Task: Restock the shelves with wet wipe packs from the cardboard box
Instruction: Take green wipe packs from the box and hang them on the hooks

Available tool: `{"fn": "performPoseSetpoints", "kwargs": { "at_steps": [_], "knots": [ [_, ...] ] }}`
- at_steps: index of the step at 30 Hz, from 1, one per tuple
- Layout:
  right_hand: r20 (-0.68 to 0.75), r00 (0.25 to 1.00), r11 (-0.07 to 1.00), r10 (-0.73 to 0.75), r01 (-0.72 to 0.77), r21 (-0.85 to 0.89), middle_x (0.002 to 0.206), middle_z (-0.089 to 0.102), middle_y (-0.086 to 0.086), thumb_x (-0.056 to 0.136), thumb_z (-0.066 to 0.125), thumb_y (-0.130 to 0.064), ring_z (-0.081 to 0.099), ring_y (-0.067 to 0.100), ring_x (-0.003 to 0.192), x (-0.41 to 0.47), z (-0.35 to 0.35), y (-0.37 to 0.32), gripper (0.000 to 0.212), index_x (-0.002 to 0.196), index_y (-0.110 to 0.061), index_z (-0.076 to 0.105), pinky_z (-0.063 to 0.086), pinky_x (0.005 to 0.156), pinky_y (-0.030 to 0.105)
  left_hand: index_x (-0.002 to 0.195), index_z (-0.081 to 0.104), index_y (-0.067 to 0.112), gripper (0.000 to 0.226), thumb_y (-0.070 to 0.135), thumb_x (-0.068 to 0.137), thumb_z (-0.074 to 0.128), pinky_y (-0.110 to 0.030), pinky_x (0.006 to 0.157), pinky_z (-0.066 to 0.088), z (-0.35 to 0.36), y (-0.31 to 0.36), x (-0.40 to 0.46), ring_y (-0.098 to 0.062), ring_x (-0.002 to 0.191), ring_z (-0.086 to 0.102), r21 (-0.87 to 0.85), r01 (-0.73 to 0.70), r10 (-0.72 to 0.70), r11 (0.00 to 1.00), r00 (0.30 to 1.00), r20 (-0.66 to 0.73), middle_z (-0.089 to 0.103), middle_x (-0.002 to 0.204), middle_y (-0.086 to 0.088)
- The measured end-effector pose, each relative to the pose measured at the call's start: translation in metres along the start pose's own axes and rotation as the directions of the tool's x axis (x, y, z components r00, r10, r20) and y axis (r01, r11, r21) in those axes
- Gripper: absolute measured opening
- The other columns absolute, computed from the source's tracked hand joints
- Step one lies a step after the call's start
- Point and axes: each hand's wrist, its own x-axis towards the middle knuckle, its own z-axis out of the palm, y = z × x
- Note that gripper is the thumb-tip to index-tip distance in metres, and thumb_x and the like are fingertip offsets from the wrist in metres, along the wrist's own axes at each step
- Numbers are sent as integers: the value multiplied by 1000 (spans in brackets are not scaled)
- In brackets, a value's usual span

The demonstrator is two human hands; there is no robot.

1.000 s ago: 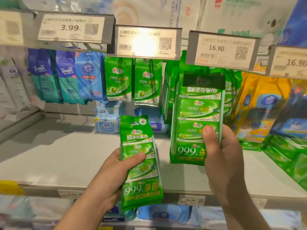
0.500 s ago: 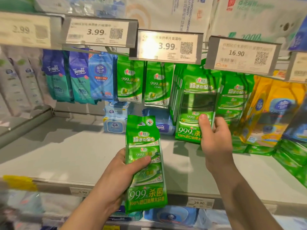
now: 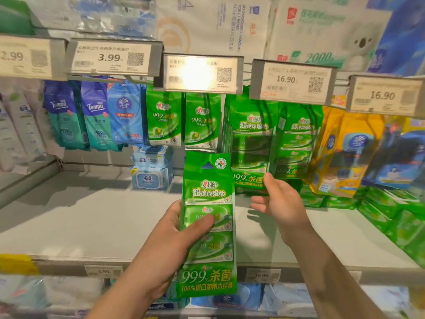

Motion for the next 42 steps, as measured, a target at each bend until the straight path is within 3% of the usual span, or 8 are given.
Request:
{"fn": "performPoseSetpoints", "kwargs": {
  "at_steps": [7, 13, 17, 24, 29, 32, 37, 42],
  "knots": [
    [50, 996, 996, 78, -76, -49, 97, 66, 11, 103, 55, -42, 66, 25, 77, -27, -34, 20, 31, 103, -12, 66, 60, 81, 54, 133, 56, 13, 52, 15, 83, 72, -49, 88, 59, 32, -8, 7, -37, 106, 73, -4, -33, 33, 999, 994, 100, 75, 118, -15],
    [310, 943, 992, 120, -102, -75, 111, 74, 9, 94, 42, -66, 72, 31, 102, -64, -63, 25, 55, 119, -25, 69, 62, 83, 53, 128, 57, 13, 46, 16, 84, 70, -41, 74, 63, 73, -12, 19, -36, 98, 76, -15, -83, 84, 996, 985, 150, 76, 113, -15],
    [411, 909, 997, 67, -79, 12, 118, 74, 4, 88, 55, -75, 74, 30, 101, -81, -76, 24, 62, 127, -28, 61, 63, 74, 47, 128, 56, 16, 50, 28, 81, 71, -48, 84, 60, 101, -14, 30, -32, 100, 76, 26, -158, 153, 987, 980, 129, 77, 112, -10],
    [77, 987, 987, -138, 130, 99, 92, 77, 6, 89, 62, -59, 75, 22, 78, -84, -84, 29, 23, 99, -40, 71, 58, 60, 34, 136, 53, 24, 36, 25, 100, 58, -45, 95, 58, 127, -23, 42, -22, 112, 72, 114, -149, 114, 982, 957, 265, 75, 122, -1],
    [-62, 976, 976, -209, 213, 53, 81, 71, 11, 85, 57, -56, 69, 29, 63, -73, -93, 27, 19, 94, -41, 67, 56, 47, 40, 146, 48, 36, 55, 43, 95, 67, -40, 93, 57, 113, -41, 48, -16, 107, 70, 302, -138, 30, 943, 941, 338, 72, 111, 9],
    [-76, 956, 959, -285, 284, -13, 82, 70, 11, 92, 60, -64, 65, 35, 61, -60, -99, 21, 30, 99, -36, 65, 54, 43, 42, 142, 56, 37, 56, 45, 88, 71, -41, 94, 55, 112, -45, 52, -30, 109, 68, 336, -205, 81, 919, 935, 346, 72, 113, -2],
    [-83, 896, 899, -436, 429, -89, 83, 72, -11, 78, 49, -61, 66, 8, 63, -51, -107, 5, 35, 99, -38, 64, 54, 51, 27, 142, 57, 38, 48, 28, 96, 63, -36, 95, 53, 122, -31, 49, -17, 97, 62, 341, -389, 255, 856, 891, 376, 71, 108, 14],
    [-105, 801, 806, -590, 578, -127, 95, 67, -39, 86, 50, -53, 62, -16, 84, -55, -108, -5, 25, 106, -42, 61, 44, 67, 0, 148, 51, 40, 58, 41, 92, 66, -61, 97, 50, 124, -29, 46, -34, 108, 64, 352, -494, 365, 795, 853, 374, 65, 132, -5]
  ]
}}
